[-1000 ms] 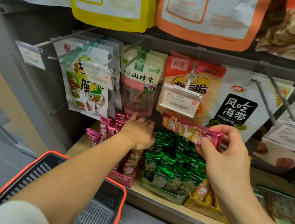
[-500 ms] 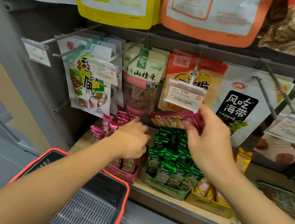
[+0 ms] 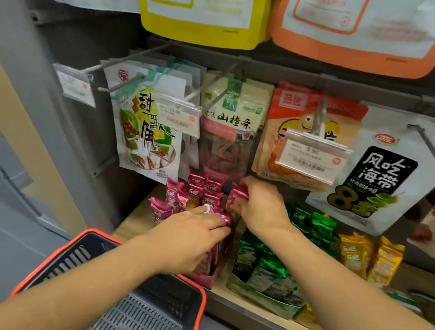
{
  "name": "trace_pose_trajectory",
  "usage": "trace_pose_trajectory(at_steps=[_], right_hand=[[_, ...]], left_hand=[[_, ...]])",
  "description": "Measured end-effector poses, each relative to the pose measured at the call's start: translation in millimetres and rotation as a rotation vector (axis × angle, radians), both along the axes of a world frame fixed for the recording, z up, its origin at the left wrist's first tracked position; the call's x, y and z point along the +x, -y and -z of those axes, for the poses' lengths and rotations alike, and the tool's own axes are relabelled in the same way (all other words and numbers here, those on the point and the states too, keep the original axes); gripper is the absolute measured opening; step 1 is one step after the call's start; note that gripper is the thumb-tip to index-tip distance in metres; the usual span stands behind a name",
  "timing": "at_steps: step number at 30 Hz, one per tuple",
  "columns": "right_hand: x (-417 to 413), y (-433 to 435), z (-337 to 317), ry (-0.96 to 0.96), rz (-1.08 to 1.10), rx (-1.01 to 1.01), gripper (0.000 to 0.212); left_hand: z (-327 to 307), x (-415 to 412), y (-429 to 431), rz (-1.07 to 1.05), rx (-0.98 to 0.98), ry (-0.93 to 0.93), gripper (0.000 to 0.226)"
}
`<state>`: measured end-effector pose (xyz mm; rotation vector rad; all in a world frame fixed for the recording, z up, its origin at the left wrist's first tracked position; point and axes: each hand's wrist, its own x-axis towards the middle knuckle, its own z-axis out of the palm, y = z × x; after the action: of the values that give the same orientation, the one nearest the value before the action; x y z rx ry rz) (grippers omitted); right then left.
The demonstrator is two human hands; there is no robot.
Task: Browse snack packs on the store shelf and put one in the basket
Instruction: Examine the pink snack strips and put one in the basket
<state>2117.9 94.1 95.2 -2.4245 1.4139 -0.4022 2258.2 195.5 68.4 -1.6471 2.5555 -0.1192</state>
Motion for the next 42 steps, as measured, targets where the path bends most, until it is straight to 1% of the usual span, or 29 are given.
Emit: trace_pose_trajectory(at_steps=[2,5,7,9,12,15,17,19,21,22,24,26,28,30,32,34,37,39,42], right_hand=[[3.3,3.5,9.9,-0.039,0.007,0.003,0.030],[5.5,7.8,21.8,-0.182,-0.040,0.040,0.020],[6.5,12.0,23.0,-0.255,-0.070,0.067,0.021],[8.3,16.6,19.8,-0.323,-0.088,0.054,0.022],[10.0,20.7,13.5,-0.439,-0.144,0.064,0.030],[6.3,24.7,6.4,-0.444,-0.168,0.153,0.043],[3.0,25.4,1.5,-0.358,-0.159,0.151,0.046],[0.9,23.2,-4.6,-0.192,-0.135,0.088,0.039],[0.7,18.1,-13.2,-0.031,-0.140,0.062,0.028],[1.2,15.5,-18.4,0.005,-0.165,0.073,0.024],[1.7,9.0,-27.9,-0.021,-0.228,0.112,0.018],[2.0,-1.3,-32.3,-0.149,-0.278,0.114,0.026],[2.7,-13.7,-28.1,-0.287,-0.332,0.074,0.041],[3.2,-25.5,-17.7,-0.340,-0.378,0.025,0.047],[2.8,-34.1,-7.4,-0.355,-0.400,-0.019,0.040],[0.6,-38.7,0.3,-0.356,-0.397,-0.071,0.031],[-2.2,-41.8,6.3,-0.372,-0.334,-0.134,0.022],[0.1,-44.1,7.9,-0.415,-0.297,-0.160,0.020],[4.7,-50.1,4.1,-0.458,-0.277,-0.139,0.021]], left_hand=[[1.4,1.3,0.3,-0.008,0.001,-0.029,0.069],[4.4,0.7,1.6,-0.039,0.021,-0.075,0.072],[3.9,0.6,3.4,-0.050,0.005,-0.086,0.073],[2.7,1.4,5.1,-0.070,-0.043,-0.053,0.074],[5.4,1.7,7.6,-0.109,-0.109,0.095,0.071],[13.4,-2.7,10.0,-0.110,-0.107,0.173,0.065],[13.9,-5.7,11.2,-0.123,-0.088,0.172,0.069],[9.0,-4.2,11.6,-0.137,-0.044,0.097,0.079],[-3.5,2.0,10.1,-0.161,0.007,-0.096,0.082],[-10.8,6.6,8.6,-0.182,-0.009,-0.230,0.076],[-23.7,19.6,5.0,-0.272,-0.121,-0.436,0.057],[-30.7,34.9,1.1,-0.394,-0.228,-0.493,0.042],[-28.6,45.9,-3.8,-0.458,-0.244,-0.440,0.037],[-19.8,47.9,-9.7,-0.432,-0.164,-0.354,0.045],[-9.1,44.1,-14.9,-0.370,-0.083,-0.252,0.059],[-1.0,42.6,-16.7,-0.330,-0.089,-0.168,0.063],[4.5,44.5,-18.3,-0.257,-0.175,-0.085,0.053],[7.4,43.9,-20.2,-0.239,-0.149,-0.024,0.047],[6.1,39.2,-21.7,-0.238,-0.089,-0.006,0.034]])
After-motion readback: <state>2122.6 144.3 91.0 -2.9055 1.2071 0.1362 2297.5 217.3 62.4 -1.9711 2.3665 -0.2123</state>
